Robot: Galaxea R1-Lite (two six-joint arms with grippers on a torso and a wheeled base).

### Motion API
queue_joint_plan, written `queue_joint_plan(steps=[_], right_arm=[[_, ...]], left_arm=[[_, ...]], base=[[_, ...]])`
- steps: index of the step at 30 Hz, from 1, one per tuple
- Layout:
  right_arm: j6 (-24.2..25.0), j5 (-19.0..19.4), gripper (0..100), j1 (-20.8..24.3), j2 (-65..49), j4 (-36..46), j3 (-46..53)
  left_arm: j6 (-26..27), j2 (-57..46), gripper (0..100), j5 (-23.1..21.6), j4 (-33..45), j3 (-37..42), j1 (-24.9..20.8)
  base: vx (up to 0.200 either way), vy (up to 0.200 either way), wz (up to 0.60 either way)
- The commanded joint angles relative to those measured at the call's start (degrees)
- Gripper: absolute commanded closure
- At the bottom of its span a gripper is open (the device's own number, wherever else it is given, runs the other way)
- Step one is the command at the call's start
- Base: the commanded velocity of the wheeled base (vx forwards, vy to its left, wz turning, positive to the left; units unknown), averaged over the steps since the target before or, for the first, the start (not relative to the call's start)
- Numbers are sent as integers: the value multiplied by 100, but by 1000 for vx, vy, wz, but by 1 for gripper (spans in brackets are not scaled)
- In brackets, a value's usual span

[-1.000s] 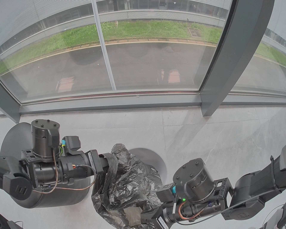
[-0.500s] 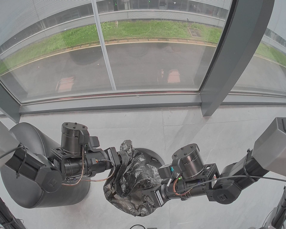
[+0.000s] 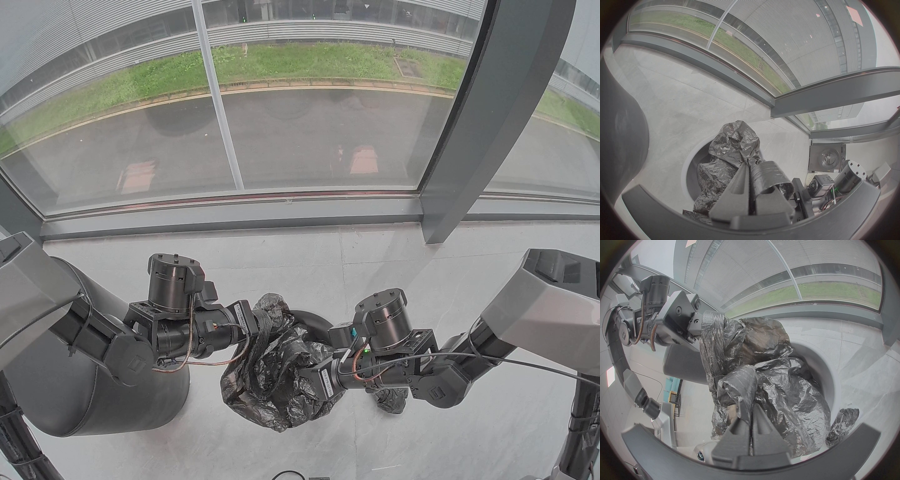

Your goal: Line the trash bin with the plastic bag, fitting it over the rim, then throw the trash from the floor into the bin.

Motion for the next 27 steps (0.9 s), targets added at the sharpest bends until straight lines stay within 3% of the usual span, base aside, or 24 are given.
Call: queue_joint_plan(steps=[1,6,11,17,27], right_arm=[[8,-45,100,-36,332,-40,-342],[25,-107,100,-36,526,-40,-641],[17,-573,100,-10,842,-48,-984],[-1,-617,100,-10,974,-48,-1115],[-1,-590,100,-98,236,-277,150]], left_arm=[[-3,189,100,6,-16,-142,76],[6,251,100,6,-16,-230,120],[164,462,100,41,-25,-379,191],[269,646,100,41,-280,-423,252],[-82,550,100,41,-289,-80,94]], base=[[0,0,0],[0,0,0],[0,0,0],[0,0,0],[0,0,0]])
